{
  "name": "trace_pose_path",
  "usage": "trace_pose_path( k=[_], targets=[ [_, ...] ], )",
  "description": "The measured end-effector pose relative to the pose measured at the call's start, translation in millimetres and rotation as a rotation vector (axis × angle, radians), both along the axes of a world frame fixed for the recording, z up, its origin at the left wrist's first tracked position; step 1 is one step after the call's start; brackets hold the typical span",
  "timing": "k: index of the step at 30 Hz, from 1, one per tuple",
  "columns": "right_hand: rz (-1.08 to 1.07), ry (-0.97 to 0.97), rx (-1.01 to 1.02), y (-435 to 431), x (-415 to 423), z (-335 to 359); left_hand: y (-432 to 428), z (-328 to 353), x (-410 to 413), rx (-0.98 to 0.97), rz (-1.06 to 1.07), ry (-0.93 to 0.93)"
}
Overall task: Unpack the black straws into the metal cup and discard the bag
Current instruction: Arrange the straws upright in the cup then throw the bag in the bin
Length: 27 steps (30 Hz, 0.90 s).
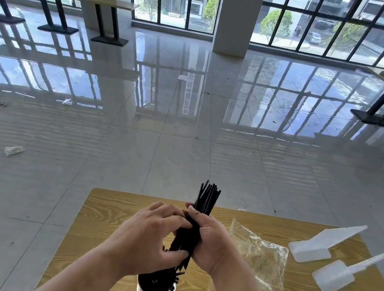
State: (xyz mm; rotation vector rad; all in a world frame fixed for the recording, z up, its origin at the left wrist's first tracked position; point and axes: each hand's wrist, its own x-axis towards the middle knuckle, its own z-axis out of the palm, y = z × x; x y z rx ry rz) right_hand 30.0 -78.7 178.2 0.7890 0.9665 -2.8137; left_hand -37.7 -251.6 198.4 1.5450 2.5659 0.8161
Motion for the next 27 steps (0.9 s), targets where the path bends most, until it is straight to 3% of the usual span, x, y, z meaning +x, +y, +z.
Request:
trace_pose_path(
  k=[6,7,10,12,20,27],
  targets=[
    [0.11,0.042,0.024,-1,3,8,3,5,-9,0.153,0.321,-0.225],
    [0.152,0.066,0.038,-2,3,8,5,8,-11,0.165,0.383,-0.367],
    [0.284,0.142,0.071,-7,5,9,12,14,-19,0.228,0.38,-1.052],
    [0.375,0.171,0.098,-12,6,10,12,16,-20,0.246,0.271,-1.267],
    [0.521,0.179,0.132,-17,10,14,9,22,-21,0.253,0.24,-1.34],
    [0.552,0.193,0.133,-15,11,14,14,21,-24,0.324,0.322,-1.296]
  ],
)
